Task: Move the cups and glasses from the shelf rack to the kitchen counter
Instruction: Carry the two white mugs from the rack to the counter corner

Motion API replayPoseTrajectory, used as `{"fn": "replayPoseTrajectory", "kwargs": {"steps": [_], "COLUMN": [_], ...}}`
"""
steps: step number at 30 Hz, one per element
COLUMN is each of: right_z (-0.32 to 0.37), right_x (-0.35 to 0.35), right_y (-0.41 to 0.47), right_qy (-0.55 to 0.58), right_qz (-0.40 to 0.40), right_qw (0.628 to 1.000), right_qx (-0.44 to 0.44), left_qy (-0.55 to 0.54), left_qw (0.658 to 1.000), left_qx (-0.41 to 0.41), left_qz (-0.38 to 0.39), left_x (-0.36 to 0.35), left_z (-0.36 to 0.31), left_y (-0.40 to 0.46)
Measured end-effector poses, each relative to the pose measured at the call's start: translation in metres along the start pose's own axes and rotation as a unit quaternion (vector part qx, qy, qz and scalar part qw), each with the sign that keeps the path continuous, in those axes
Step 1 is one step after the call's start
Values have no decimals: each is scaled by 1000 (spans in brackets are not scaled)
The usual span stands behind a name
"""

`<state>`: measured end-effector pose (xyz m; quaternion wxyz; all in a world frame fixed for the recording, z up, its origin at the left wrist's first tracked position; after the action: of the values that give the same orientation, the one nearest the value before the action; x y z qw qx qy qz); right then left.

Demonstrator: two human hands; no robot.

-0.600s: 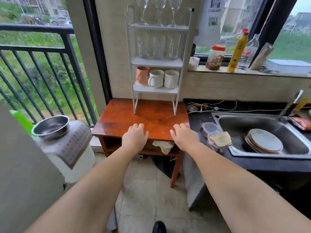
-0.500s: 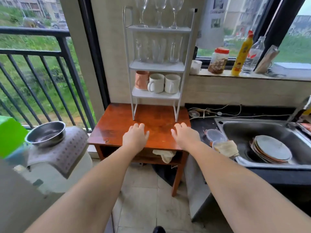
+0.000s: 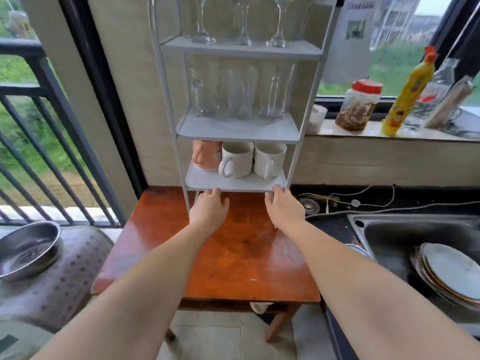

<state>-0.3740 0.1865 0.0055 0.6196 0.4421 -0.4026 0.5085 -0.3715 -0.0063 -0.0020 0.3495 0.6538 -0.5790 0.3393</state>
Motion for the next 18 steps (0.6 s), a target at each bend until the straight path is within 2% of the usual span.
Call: {"fn": "replayPoseTrajectory", "kwargs": {"steps": [6, 11, 16, 18], "right_z": [4, 5, 8, 8], "right_x": [0, -12, -27, -28], "right_y": [52, 81, 87, 89], "right_qy": [191, 293, 450, 457], "right_qz": [-22, 14, 21, 13], "right_qw": [975, 943, 868, 861], "right_qx": [-114, -156, -211, -221], "left_qy": [-139, -208, -276, -320], "left_qw": [989, 978, 961, 946], "left_qx": [21, 25, 27, 51], "left_qz": [-41, -16, 9, 22], "left_x": [7, 1, -8, -13], "left_z": [-10, -17, -16, -12], "left_y": [60, 89, 105, 107]}}
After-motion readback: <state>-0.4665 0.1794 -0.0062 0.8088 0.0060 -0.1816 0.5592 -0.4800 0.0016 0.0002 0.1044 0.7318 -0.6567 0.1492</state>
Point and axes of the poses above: each hand's wrist, its own y-axis towards the middle knuckle, its own x-axis out of the back of the hand, z = x × y, the point moved 7 cm from there along y, towards the middle knuckle, and after that the axes turned 5 degrees about -y, right-handed, at the moved point
